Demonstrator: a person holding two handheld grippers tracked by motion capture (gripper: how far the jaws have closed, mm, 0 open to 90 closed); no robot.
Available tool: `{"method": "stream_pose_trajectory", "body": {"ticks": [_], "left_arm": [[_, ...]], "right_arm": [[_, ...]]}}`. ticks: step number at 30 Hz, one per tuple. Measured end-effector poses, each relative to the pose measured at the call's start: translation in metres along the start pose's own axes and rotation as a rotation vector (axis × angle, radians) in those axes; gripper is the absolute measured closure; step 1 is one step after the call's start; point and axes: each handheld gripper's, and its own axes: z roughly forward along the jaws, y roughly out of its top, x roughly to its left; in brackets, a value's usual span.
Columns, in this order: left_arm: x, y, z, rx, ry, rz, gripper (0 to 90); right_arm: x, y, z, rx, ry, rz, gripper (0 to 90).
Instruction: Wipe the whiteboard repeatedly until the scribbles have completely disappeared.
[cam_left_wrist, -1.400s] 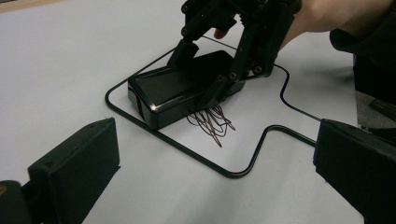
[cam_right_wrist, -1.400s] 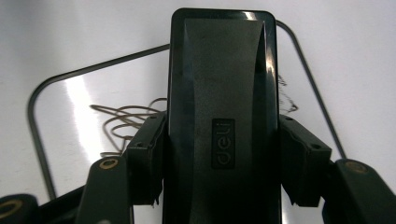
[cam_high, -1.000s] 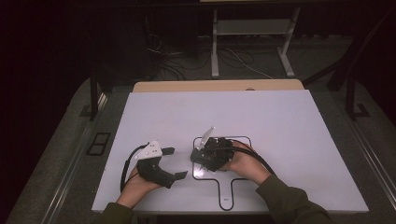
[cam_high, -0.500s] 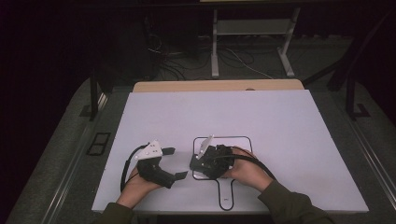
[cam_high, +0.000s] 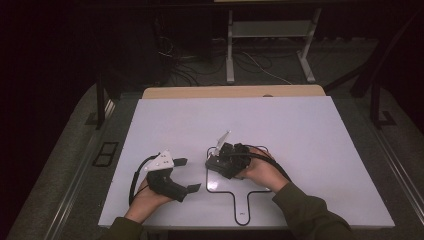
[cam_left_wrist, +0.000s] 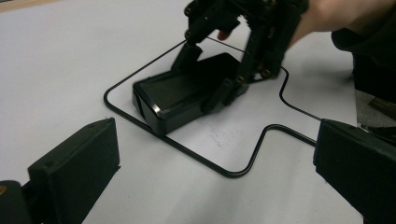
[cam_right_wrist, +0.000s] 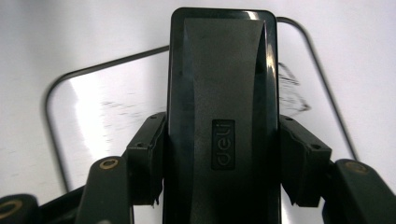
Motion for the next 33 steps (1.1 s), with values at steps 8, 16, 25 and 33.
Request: {"method": "stream_pose_trajectory", "body": {"ticks": [8,16,25,33], "left_arm": [[0.0,0.0,0.0,0.0,0.001,-0.003,0.0],[0.0,0.0,0.0,0.002,0.001,-0.002,0.0],[0.0,0.0,0.001,0.003,0.001,-0.002,0.0],[0.0,0.0,0.0,0.003,0.0,-0.003,0.0]], "right_arm": [[-0.026,-0.002,0.002,0.008,-0.015,0.067,38.9],[-0.05,-0.01,0.002,0.018,-0.049,0.128,38.9],[-0.063,-0.008,0.004,0.017,-0.053,0.158,38.9],[-0.061,0.002,0.008,0.028,-0.05,0.145,38.9]]}}
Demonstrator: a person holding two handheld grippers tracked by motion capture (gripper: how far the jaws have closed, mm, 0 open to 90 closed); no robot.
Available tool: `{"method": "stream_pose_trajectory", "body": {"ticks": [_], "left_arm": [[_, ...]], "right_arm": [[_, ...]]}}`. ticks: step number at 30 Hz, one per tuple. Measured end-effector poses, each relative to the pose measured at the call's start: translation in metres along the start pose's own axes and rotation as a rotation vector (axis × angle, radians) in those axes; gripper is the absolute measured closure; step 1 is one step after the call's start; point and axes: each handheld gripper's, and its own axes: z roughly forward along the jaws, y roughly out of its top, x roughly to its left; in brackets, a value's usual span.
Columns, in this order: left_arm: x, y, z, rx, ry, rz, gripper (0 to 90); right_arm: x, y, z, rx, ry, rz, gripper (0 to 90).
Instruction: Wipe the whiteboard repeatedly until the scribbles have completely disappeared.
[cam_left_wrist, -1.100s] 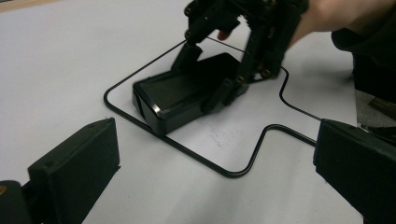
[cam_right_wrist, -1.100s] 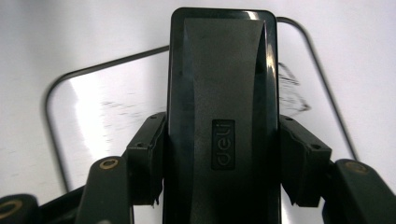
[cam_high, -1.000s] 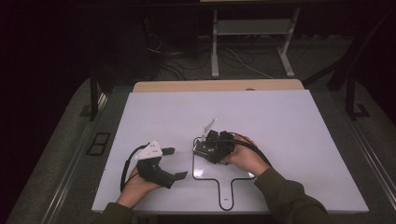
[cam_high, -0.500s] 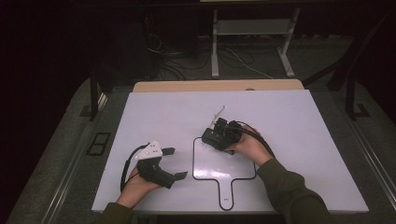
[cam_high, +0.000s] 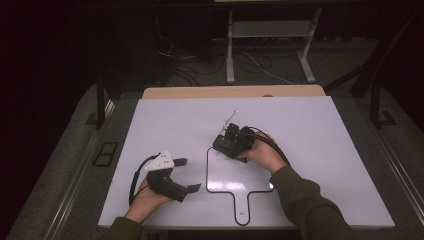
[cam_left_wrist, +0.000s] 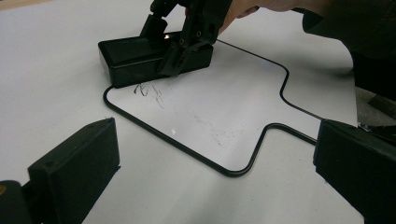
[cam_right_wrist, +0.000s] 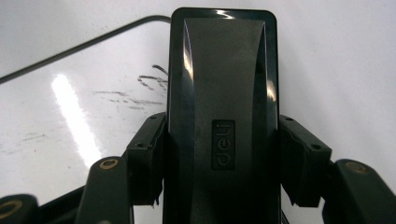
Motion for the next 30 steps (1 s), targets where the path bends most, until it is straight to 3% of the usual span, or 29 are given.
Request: {"method": "stream_pose_trajectory", "body": {"ticks": [18,30], "left_arm": [[0.0,0.0,0.0,-0.001,-0.001,0.005,0.0],[-0.001,0.0,0.0,0.0,-0.001,0.003,0.0]], "right_arm": [[0.014,0.021,0.007,0.009,0.002,-0.059,38.9],[0.04,0.018,0.002,0.012,0.033,-0.109,38.9]]}}
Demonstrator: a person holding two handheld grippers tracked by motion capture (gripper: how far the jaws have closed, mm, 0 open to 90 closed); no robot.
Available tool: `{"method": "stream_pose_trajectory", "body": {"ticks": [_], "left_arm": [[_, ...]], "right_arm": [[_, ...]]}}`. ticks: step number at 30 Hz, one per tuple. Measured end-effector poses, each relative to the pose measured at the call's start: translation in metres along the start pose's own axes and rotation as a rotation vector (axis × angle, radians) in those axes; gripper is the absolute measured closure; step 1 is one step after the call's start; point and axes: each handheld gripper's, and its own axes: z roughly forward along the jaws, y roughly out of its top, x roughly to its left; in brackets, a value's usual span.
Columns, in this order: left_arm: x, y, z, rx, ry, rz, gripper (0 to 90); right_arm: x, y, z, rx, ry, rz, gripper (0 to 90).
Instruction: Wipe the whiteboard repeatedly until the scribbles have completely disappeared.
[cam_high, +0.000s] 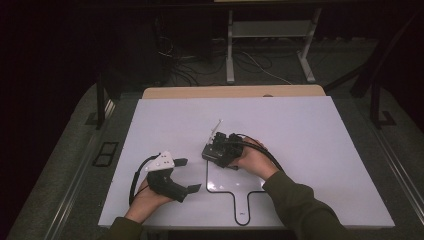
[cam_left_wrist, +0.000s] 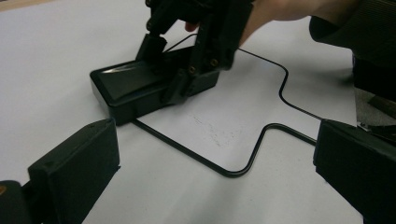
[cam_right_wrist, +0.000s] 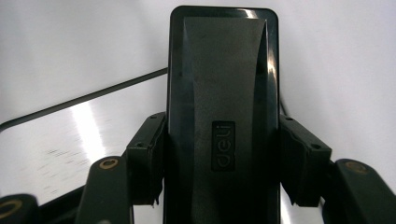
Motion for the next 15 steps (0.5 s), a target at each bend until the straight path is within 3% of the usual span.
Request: {"method": "stream_pose_trajectory", "body": {"ticks": [15], "left_arm": [[-0.001,0.001,0.001,0.001,-0.002,0.004,0.0]], "right_arm": [[0.048,-0.015,-0.012,-0.008,0.037,-0.134,38.9]]}}
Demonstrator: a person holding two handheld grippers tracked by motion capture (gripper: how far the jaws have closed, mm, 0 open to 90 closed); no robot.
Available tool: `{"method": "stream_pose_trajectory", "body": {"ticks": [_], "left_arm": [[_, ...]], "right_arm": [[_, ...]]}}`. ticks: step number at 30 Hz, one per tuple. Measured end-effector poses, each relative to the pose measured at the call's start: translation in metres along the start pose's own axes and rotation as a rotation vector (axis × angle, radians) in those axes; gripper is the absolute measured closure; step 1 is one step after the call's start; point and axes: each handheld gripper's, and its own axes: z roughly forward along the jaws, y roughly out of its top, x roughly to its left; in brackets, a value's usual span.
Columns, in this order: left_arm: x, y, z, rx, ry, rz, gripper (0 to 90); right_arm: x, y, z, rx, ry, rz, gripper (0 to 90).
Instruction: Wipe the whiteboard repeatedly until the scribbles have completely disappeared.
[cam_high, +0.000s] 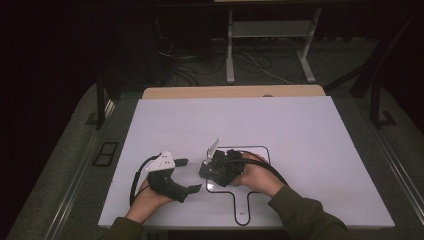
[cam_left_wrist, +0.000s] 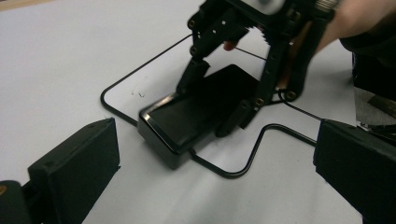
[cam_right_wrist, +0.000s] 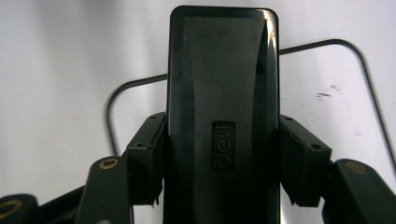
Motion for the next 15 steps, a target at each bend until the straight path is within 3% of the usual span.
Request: {"method": "stream_pose_trajectory", "body": {"ticks": [8,15], "left_arm": [[0.0,0.0,0.0,-0.003,0.003,0.0,0.0],[-0.001,0.0,-0.001,0.0,0.002,-0.01,0.0]], "right_arm": [[0.013,-0.002,-0.003,0.007,0.028,-0.039,38.9],[-0.004,-0.003,-0.001,-0.001,0.018,0.013,38.9]]}}
